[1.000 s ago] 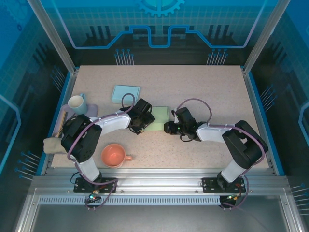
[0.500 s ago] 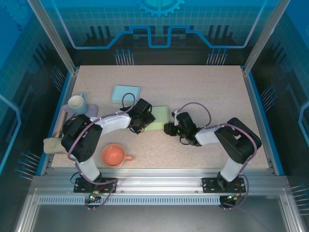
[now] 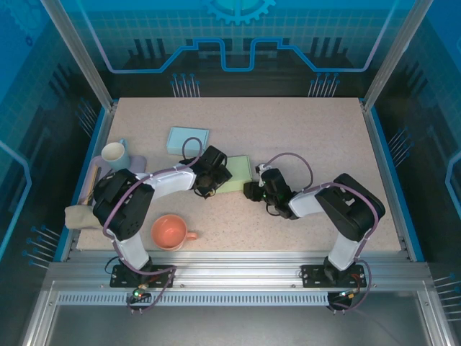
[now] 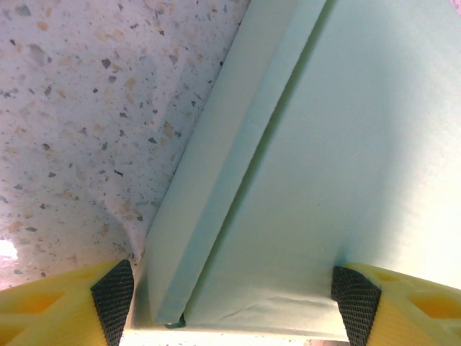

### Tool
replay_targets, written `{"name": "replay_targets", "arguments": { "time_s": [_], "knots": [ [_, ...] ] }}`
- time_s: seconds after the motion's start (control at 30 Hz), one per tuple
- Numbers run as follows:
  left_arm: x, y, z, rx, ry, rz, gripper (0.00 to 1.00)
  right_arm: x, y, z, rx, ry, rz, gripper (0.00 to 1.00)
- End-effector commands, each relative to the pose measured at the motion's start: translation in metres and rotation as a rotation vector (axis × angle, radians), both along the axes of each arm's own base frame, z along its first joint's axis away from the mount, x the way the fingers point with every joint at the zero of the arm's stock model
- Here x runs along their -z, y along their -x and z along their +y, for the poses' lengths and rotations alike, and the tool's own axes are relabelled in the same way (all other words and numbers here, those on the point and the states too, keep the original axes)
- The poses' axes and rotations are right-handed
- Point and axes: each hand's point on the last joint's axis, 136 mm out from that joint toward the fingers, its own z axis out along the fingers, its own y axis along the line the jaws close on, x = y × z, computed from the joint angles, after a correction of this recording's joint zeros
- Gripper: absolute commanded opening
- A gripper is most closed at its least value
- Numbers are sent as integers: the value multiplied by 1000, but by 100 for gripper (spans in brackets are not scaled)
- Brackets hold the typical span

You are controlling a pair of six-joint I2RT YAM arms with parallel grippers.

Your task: Fold the paper box

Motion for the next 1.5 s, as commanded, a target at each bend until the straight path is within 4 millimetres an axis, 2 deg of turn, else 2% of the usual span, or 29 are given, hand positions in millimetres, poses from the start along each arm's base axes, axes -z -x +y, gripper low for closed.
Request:
{"name": "replay_targets", "arguments": {
  "time_s": [0.0, 0.17, 0.4, 0.53, 0.7, 0.77, 0.9, 1.0, 1.13, 1.27, 1.37, 1.47],
  "knots": [
    [45, 40, 30, 12, -143, 189, 77, 18, -1, -14, 68, 60, 62, 40],
    [45, 39, 30, 10, -144, 186, 77, 7, 6, -9, 90, -87, 172, 39],
    [47, 38, 29, -1, -137, 188, 77, -2, 22, -10, 151, -182, 295, 37],
    [47, 37, 29, -4, -136, 188, 77, -3, 27, -6, 185, -263, 350, 28],
    [48, 38, 29, 0, -137, 193, 77, 0, 18, -1, 213, -280, 395, 20],
    [48, 38, 28, 2, -135, 192, 77, 1, 11, 1, 214, -300, 386, 12],
    [51, 39, 22, 23, -116, 200, 77, 8, -5, -2, 242, -327, 386, 11],
    [53, 42, 6, 58, -61, 204, 77, 13, -16, 3, 238, -357, 404, 11],
    [42, 47, -29, 155, -12, 198, 77, 14, -27, 6, 247, -403, 408, 11],
    [23, 49, -51, 239, 6, 167, 78, 14, -30, 5, 242, -397, 425, 11],
    [8, 47, -51, 255, 0, 139, 80, 18, -28, -4, 250, -367, 451, 12],
    [-5, 43, -38, 241, -53, 109, 82, 22, -23, -15, 263, -380, 476, 12]
  ]
}}
